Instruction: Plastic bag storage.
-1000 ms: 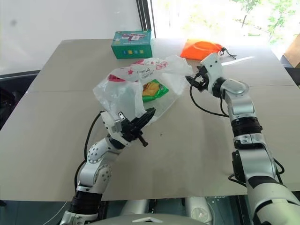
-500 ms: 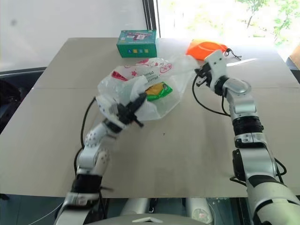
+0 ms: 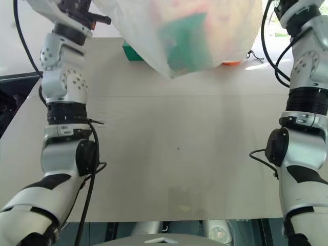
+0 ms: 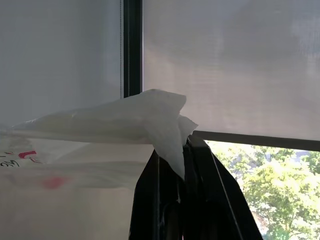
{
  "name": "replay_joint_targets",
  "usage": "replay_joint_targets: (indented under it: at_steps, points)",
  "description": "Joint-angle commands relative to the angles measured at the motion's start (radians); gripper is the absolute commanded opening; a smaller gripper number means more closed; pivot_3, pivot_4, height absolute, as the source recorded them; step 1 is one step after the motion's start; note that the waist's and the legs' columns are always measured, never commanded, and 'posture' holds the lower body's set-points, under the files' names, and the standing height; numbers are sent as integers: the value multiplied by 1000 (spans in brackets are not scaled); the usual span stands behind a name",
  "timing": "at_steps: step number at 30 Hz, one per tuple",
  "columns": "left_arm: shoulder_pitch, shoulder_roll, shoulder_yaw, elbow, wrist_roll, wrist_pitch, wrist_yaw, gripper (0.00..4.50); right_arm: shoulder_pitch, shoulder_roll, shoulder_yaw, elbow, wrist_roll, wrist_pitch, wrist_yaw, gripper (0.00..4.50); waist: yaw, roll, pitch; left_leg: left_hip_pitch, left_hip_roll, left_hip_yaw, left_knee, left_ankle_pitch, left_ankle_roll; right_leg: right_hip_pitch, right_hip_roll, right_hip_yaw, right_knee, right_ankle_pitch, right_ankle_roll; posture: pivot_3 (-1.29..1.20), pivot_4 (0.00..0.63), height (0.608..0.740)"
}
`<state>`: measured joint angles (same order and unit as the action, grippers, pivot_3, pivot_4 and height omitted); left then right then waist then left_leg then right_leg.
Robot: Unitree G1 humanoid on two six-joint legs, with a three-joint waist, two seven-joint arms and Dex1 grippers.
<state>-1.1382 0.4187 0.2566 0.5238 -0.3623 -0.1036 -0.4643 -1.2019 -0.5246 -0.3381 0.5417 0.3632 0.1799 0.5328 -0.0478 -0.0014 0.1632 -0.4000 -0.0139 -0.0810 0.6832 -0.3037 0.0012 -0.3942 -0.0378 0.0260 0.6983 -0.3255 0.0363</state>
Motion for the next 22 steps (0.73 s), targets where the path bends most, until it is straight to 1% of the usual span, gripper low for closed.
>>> replay_joint_targets:
  at_steps: [1, 3, 4, 5, 6, 7, 8, 9, 10, 11, 12, 13, 14, 15, 16, 17, 19, 20, 21, 22]
  points:
    - [45, -1, -9, -49, 3, -31, -43, 0, 91, -36, -61, -166, 101, 102, 13, 45, 1, 0, 0, -1, 0, -1, 0, 0, 0, -1, 0, 0, 0, 0, 0, 0, 150, 740]
    - [176, 4, -44, -190, -16, 14, -100, 0, 237, -72, -64, -331, 179, 240, 69, 599, 2, 1, 0, -2, 0, -2, 1, 0, 0, -1, -1, -1, 1, 0, 0, 0, 150, 740]
    - [266, 5, -60, -282, -39, 60, -123, 263, 335, -94, -67, -424, 225, 313, 99, 918, 3, 1, -1, -3, 0, -3, 1, 0, 0, -2, -3, -1, 1, 0, 0, 0, 150, 740]
    - [345, 6, -71, -365, -65, 105, -139, 534, 419, -112, -73, -503, 267, 376, 118, 1361, 3, 2, -1, -4, 1, -3, 1, 0, 0, -2, -4, -1, 1, 0, 0, 0, 150, 740]
    - [448, 8, -84, -463, -96, 158, -153, 684, 524, -133, -82, -586, 317, 446, 139, 1734, 2, 2, -1, -4, 0, -4, 1, 0, 0, -2, -5, -1, 1, 0, 0, 0, 150, 740]
    - [608, 16, -104, -592, -135, 213, -172, 1241, 691, -163, -86, -681, 358, 514, 185, 2243, 2, 2, -1, -5, 0, -5, 1, 0, 0, -2, -6, -1, 2, 0, 0, 0, 150, 740]
    - [768, 21, -115, -706, -170, 264, -178, 1517, 862, -193, -82, -749, 365, 544, 244, 2552, 3, 3, -3, -6, 0, -6, 1, 0, 0, -2, -6, -1, 0, 0, 0, 0, 150, 740]
    - [908, 26, -121, -791, -189, 299, -182, 2011, 1006, -211, -72, -787, 332, 520, 281, 3065, 3, 3, -5, -7, 0, -7, 1, 0, 0, -2, -6, -1, -1, 0, 0, 0, 150, 740]
    - [992, 32, -122, -845, -200, 324, -178, 2490, 1094, -222, -64, -807, 309, 493, 298, 3504, 3, 3, -5, -6, 0, -8, 1, -1, 1, -1, -6, -1, 0, 0, 0, 0, 150, 740]
    - [1081, 44, -127, -880, -186, 338, -179, 2920, 1162, -204, -63, -801, 277, 446, 284, 3965, 4, 3, -3, -5, 0, -8, 1, -2, 3, 0, -6, -1, 1, 0, 0, 0, 150, 740]
    - [1137, 54, -130, -906, -176, 347, -178, 3578, 1202, -188, -65, -798, 260, 414, 269, 4500, 4, 5, -1, -7, 0, -6, -3, -3, 4, -1, -6, 0, -2, 0, 0, 0, 150, 740]
    - [1211, 57, -129, -917, -160, 347, -177, 3964, 1251, -165, -67, -778, 238, 369, 271, 4500, 5, 5, -1, -10, -1, -4, -3, -3, 4, -5, -7, 1, -4, -1, 1, 0, 150, 740]
    - [1296, 62, -124, -920, -148, 338, -189, 4469, 1312, -144, -60, -747, 208, 289, 311, 4500, 7, 5, -1, -13, 0, -2, 5, -2, 4, -8, -6, 1, -4, -1, 2, 0, 150, 740]
    - [1389, 75, -126, -889, -88, 282, -200, 4469, 1379, -122, -54, -703, 168, 173, 363, 4500, 10, 4, 0, -9, -1, -2, 7, 0, 4, -4, -7, 3, -1, -1, 3, 0, 150, 740]
    - [1451, 85, -128, -866, -43, 239, -209, 4469, 1424, -107, -49, -670, 140, 86, 400, 4500, 12, 2, 2, 5, -1, -1, 1, 1, 8, 9, -8, 5, -4, 1, 5, 0, 150, 740]
    - [1503, 91, -123, -825, -15, 183, -231, 4469, 1460, -103, -41, -620, 110, -2, 440, 4500, 13, 3, 4, 26, -1, 1, -6, 0, 12, 29, -7, 7, -9, 2, 4, 0, 150, 740]
    - [1546, 92, -108, -767, 12, 118, -242, 4469, 1483, -95, -50, -535, 105, -125, 518, 4500, 14, 1, 9, 52, 1, 2, -19, -1, 15, 57, -6, 10, -22, -3, 5, 0, 150, 740]
    - [1552, 90, -102, -751, 19, 97, -243, 4469, 1485, -95, -53, -506, 110, -156, 539, 4500, 14, 1, 8, 57, 1, 2, -19, -4, 10, 62, -8, 11, -22, -4, 5, 0, 150, 740]
    - [1551, 83, -95, -743, 15, 88, -239, 4469, 1481, -98, -56, -482, 114, -179, 557, 4500, 14, 1, 8, 59, 1, 3, -19, -4, 10, 64, -9, 11, -21, -4, 5, 0, 150, 740]
    - [1549, 77, -90, -736, 12, 80, -239, 4469, 1478, -101, -55, -463, 115, -196, 568, 4500, 14, 1, 8, 57, 1, 3, -19, -4, 10, 63, -10, 11, -21, -4, 5, 0, 150, 740]
